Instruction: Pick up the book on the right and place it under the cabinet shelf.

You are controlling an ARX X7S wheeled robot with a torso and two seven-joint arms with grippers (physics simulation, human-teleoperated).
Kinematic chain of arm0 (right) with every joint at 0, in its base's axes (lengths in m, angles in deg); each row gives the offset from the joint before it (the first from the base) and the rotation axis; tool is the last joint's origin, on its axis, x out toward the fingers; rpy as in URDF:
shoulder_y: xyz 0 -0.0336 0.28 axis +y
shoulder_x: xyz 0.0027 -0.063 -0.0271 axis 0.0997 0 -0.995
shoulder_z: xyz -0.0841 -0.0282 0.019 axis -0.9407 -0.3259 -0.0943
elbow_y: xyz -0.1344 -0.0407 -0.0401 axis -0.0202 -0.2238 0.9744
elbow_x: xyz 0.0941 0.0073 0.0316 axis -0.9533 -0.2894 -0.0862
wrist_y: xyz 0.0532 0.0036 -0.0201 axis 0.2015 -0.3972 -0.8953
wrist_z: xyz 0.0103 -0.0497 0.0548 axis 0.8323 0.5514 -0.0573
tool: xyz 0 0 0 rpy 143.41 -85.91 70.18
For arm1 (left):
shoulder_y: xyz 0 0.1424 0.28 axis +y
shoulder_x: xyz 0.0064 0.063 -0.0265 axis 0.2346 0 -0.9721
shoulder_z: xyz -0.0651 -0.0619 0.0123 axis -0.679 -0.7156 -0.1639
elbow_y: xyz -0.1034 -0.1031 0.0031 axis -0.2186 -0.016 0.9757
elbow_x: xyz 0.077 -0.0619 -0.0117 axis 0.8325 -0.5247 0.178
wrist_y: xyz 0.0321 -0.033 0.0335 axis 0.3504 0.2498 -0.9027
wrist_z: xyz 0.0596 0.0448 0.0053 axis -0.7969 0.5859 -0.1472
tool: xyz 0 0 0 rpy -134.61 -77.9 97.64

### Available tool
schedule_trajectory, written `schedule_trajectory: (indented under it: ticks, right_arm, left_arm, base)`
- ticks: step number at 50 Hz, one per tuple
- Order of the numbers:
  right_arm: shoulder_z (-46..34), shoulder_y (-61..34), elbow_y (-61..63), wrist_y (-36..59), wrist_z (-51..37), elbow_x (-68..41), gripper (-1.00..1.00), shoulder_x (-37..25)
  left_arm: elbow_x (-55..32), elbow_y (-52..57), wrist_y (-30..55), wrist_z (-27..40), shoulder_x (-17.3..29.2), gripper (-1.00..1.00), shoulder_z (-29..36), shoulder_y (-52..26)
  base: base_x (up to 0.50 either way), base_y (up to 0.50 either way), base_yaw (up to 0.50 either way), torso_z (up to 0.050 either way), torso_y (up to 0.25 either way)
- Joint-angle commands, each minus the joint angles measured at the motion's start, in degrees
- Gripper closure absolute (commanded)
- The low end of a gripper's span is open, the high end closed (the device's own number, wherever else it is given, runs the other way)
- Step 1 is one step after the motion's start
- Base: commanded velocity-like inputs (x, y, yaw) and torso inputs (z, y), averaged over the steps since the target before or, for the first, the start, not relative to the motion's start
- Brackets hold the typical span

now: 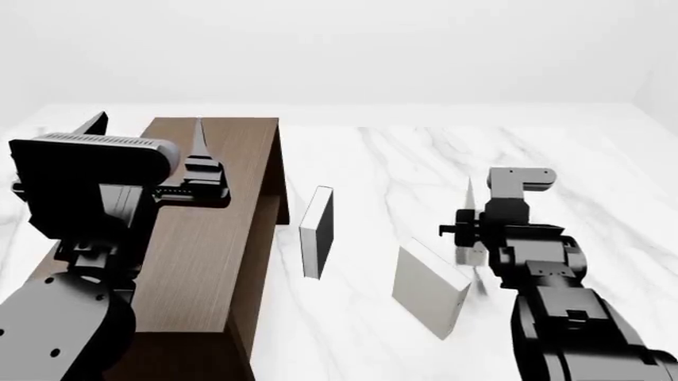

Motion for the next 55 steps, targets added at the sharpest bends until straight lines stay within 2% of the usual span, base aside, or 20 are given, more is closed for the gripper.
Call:
schedule_trajectory:
  ticks: [1,13,19,28,32,37,46,55]
  right_arm:
    - [-3.15,-2.03,0.02,-4.43,-1.74,2.9,1.0,-0.48]
    - [-7.17,-5.91,0.03,-13.18,-6.79,2.99,1.0,-1.26]
    - [-9.08,-8.41,0.04,-16.67,-4.11,3.16,1.0,-1.42]
    - [-8.41,-12.83,1.86,-16.46,-0.18,1.23,1.0,-2.25]
    - [-6.7,-5.23,28.72,-0.34,1.62,-1.22,1.0,-4.59]
    - [-5.27,-0.74,49.69,12.43,3.32,-3.96,1.0,-6.44]
    - [-1.67,3.34,71.47,25.67,4.33,-8.57,1.0,-8.09]
    - [7.13,11.12,93.05,39.41,5.72,-17.29,1.0,-7.61]
  left_arm:
    - [-0.47,0.33,-0.33,0.08,0.1,-1.0,-0.36,0.46]
    - [-1.29,1.48,0.2,0.28,0.54,-1.0,-1.18,0.67]
    - [-1.87,2.09,1.2,0.51,0.76,-1.0,-1.55,-0.24]
    - [-2.88,3.28,3.13,1.03,1.05,-1.0,-2.15,-1.77]
    - [-3.4,4.0,4.53,1.4,1.25,-1.0,-2.38,-3.01]
    - [-4.15,4.82,6.15,1.81,1.43,-1.0,-2.85,-4.6]
    - [-5.68,6.87,9.25,2.63,1.84,-1.0,-3.97,-6.91]
    - [-6.86,8.29,11.31,3.23,2.28,-1.0,-5.24,-8.24]
  base:
    - [0.0,0.0,0.0,0.0,0.0]
    - [0.0,0.0,0.0,0.0,0.002]
    - [0.0,0.0,0.0,0.0,0.002]
    - [0.0,0.0,0.0,0.0,0.001]
    - [0.0,0.0,0.0,0.0,0.0]
    - [0.0,0.0,0.0,0.0,0.002]
    - [0.0,0.0,0.0,0.0,0.001]
    - [0.0,0.0,0.0,0.0,0.001]
